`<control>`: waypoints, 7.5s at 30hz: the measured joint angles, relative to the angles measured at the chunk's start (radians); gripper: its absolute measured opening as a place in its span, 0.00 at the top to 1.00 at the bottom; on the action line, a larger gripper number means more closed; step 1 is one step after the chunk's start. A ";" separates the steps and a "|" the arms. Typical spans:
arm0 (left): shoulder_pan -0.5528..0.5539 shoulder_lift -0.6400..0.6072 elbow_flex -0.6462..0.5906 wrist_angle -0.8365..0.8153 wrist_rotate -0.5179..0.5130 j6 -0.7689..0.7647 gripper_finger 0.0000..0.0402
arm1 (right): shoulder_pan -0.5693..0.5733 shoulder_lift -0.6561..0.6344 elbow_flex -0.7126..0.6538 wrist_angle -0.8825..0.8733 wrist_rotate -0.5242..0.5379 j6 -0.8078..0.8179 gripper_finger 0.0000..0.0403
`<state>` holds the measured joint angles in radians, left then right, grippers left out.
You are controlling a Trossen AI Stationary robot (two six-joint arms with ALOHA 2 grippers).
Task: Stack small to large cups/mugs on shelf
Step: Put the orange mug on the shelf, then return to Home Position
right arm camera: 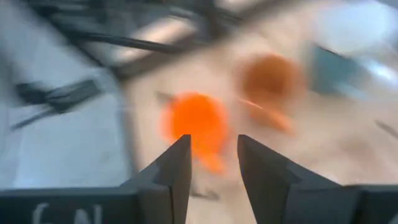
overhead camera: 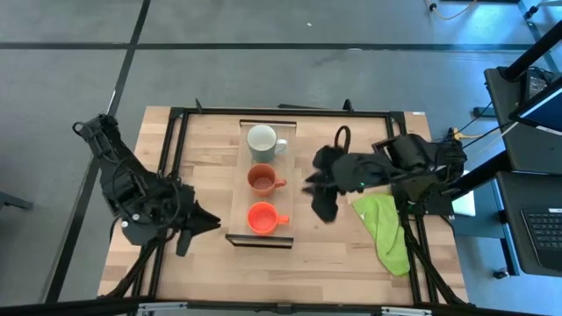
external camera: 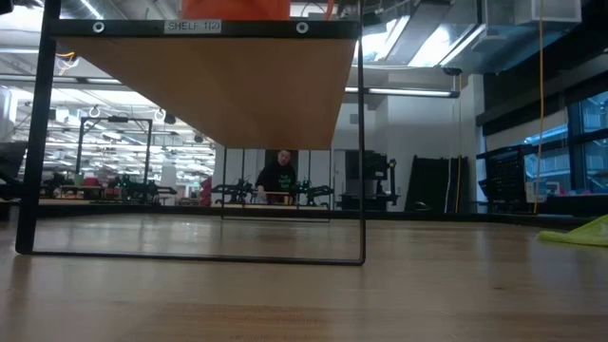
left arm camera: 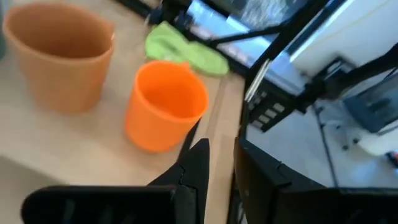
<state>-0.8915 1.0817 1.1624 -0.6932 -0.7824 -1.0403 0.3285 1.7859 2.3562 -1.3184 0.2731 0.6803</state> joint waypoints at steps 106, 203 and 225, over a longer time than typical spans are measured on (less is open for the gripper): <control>0.323 -0.521 -0.260 0.575 0.680 0.795 0.83 | -0.233 -0.184 -0.100 0.223 -0.670 -0.550 0.67; 0.626 -1.068 -1.154 0.753 0.432 0.579 0.83 | -0.527 -1.468 -2.349 1.844 -0.850 -0.371 0.67; 0.626 -1.068 -1.154 0.753 0.432 0.579 0.83 | -0.527 -1.468 -2.349 1.843 -0.850 -0.371 0.67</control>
<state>-0.2657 0.0135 0.0086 0.0597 -0.3500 -0.4610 -0.1986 0.3183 0.0071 0.5247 -0.5766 0.3094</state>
